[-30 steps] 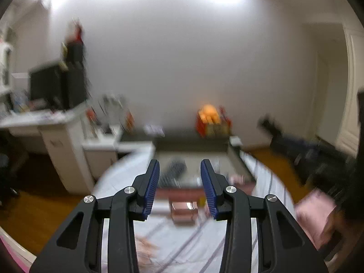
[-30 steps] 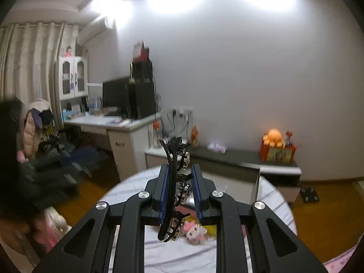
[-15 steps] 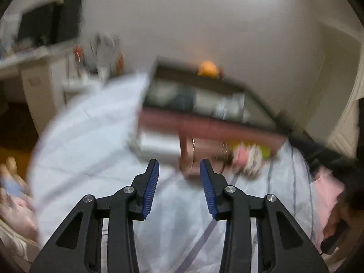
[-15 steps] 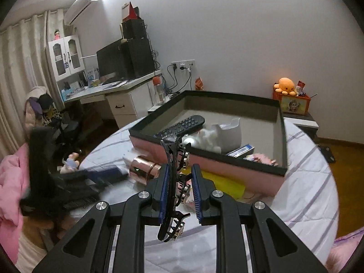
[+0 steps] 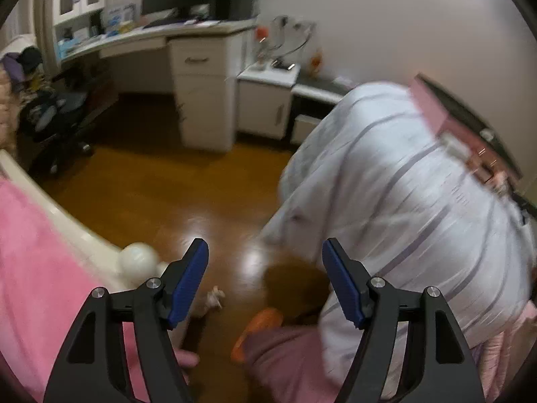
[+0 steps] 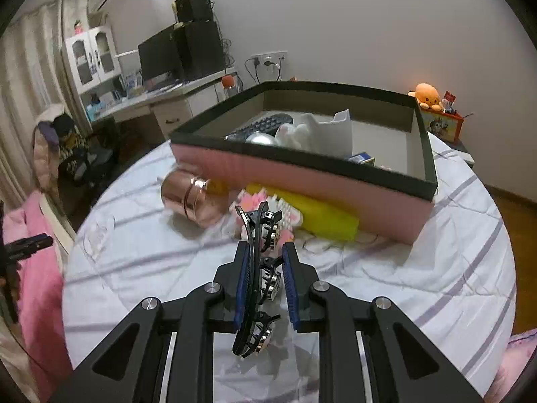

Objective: Organize rigid objects
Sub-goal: 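Open the left tool to release the doll while the right tool holds the clip, then grasp the rose-gold canister with the left tool while the right tool holds the clip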

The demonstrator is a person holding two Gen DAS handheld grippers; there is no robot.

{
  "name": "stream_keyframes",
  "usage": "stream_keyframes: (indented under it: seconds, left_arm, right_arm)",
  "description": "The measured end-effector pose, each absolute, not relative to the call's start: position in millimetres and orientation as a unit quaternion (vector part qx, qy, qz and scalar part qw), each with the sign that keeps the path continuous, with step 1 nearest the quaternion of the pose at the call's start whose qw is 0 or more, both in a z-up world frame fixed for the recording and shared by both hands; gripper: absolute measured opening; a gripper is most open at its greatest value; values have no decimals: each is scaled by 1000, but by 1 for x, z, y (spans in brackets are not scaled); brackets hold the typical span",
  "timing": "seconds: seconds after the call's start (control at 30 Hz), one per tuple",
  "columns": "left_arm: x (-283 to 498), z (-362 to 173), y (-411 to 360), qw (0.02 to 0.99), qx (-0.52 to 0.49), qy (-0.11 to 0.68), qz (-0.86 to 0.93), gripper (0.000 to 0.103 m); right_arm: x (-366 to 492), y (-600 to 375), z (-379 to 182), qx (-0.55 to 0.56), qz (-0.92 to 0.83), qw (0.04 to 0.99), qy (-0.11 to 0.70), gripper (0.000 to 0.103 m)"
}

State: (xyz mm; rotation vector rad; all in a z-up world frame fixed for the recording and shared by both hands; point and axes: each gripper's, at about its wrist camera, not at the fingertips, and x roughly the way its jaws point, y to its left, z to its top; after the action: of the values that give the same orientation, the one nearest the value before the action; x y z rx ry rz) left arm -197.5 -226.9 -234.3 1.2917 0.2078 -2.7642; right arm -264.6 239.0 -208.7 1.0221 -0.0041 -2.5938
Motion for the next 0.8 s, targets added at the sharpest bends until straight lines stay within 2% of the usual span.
stream_keyframes:
  seconds: [0.2,0.37,0.5,0.8]
  left_arm:
    - [-207,-221,-188,-24,393,49,-918,75]
    - [-233,-174,-109,-152,336,42,-929,82]
    - [-245,-148,-64,-197,307,16,-931,89]
    - [-286,-173,10,-216,359,-5,-908,91]
  right_arm:
    - [-261,236,-206,362,-918,165,6,20]
    - [-261,242,-191,346,-923,165,-10,20]
    - [-260,249,-175,330,-930,162,-11,20]
    - [-259,270,-174,319,-935,152,-38,20]
